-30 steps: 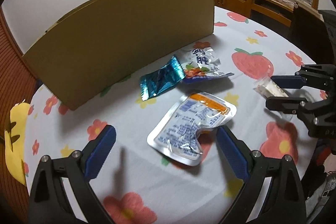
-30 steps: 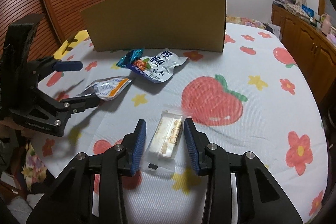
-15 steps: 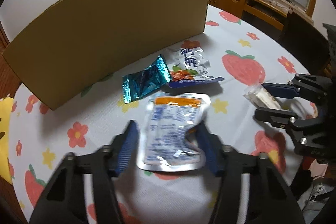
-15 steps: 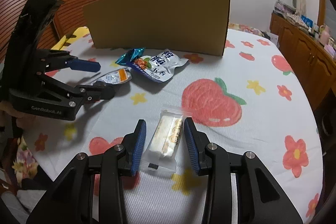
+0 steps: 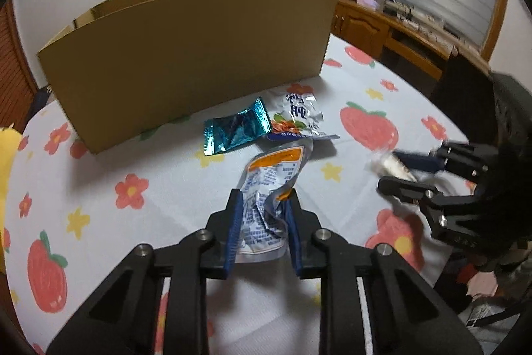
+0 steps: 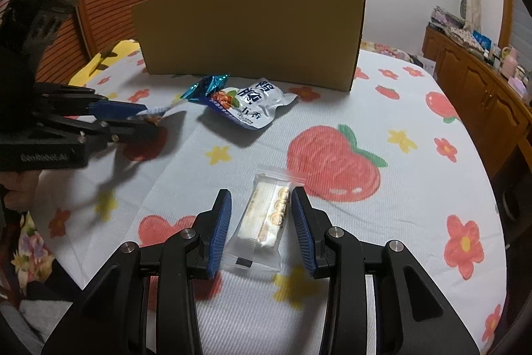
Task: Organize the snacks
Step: 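Grasp the silver pouch with the left tool while the right tool grasps the wrapped bar, then carry the silver pouch with the left tool while the right tool carries the wrapped bar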
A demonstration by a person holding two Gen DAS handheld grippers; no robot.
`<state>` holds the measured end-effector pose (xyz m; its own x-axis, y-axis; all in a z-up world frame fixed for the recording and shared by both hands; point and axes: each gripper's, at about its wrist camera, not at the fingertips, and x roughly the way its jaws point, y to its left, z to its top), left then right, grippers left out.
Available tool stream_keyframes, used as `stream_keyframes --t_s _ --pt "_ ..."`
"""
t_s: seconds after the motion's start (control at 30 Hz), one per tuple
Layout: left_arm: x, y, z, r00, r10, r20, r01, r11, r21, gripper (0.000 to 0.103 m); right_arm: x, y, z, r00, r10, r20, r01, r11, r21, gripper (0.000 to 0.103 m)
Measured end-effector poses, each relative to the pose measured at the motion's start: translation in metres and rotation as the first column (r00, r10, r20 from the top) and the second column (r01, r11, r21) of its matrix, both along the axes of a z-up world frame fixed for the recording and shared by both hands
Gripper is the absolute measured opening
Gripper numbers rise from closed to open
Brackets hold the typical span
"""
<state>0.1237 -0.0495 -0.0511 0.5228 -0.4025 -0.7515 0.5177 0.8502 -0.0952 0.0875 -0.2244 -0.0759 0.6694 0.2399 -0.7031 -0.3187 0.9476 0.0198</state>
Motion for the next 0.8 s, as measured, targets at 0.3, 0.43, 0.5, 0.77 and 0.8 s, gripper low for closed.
stream_keyframes --t_s 0.3,0.43,0.5,0.77,0.8 --pt "-0.007 0.009 0.007 0.999 0.034 0.026 -0.032 0.998 -0.054 0.022 -0.002 -0.004 0.002 1.0 0.011 -0.004 -0.011 0.999 0.041 0.019" --pt "-0.01 0.011 0.013 0.998 0.045 0.033 -0.042 0.995 -0.086 0.022 -0.003 -0.006 0.005 1.0 0.019 0.003 -0.019 0.997 0.069 0.019" --pt "-0.011 0.013 0.016 0.998 0.055 0.04 -0.051 0.994 -0.1 0.022 -0.004 -0.006 0.007 1.0 0.016 0.008 -0.016 0.997 0.07 0.019" --pt "-0.013 0.019 0.02 0.994 0.092 0.062 -0.085 0.99 -0.111 0.022 -0.008 -0.011 0.013 1.0 0.013 0.021 -0.015 0.997 0.08 0.019" --pt "-0.013 0.02 0.02 0.993 0.097 0.065 -0.089 0.99 -0.11 0.022 -0.009 -0.013 0.014 1.0 0.014 0.022 -0.016 0.996 0.083 0.019"
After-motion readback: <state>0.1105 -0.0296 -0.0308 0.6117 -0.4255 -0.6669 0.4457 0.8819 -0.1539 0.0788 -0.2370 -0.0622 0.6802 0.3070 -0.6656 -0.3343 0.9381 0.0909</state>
